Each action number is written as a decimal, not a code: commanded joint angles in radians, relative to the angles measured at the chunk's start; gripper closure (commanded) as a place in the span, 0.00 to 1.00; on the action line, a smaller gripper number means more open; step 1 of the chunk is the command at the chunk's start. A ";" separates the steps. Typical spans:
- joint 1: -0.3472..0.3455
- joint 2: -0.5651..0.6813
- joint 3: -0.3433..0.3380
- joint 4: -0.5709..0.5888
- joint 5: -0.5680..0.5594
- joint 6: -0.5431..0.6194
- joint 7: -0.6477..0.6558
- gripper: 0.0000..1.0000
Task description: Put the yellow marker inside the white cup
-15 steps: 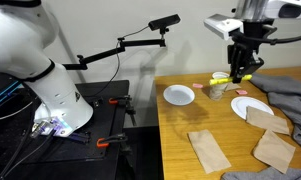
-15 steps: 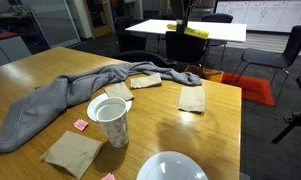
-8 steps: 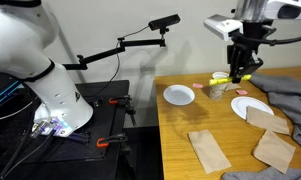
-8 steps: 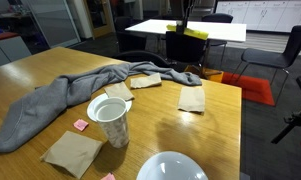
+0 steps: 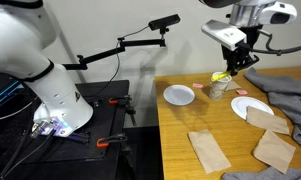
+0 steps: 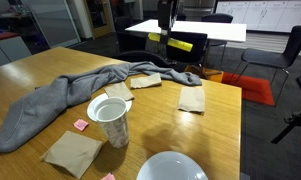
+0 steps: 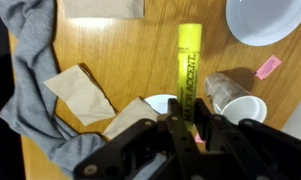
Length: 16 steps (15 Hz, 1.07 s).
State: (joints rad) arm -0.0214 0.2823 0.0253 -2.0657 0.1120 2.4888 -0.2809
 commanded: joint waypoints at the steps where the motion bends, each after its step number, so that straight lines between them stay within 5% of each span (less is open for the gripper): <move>1: -0.067 0.011 0.095 0.003 0.143 0.063 -0.242 0.95; 8: -0.173 0.020 0.235 0.007 0.486 0.098 -0.796 0.95; 16: -0.152 0.019 0.223 0.019 0.878 0.048 -1.324 0.95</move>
State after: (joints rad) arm -0.1791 0.3003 0.2526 -2.0652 0.8789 2.5734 -1.4606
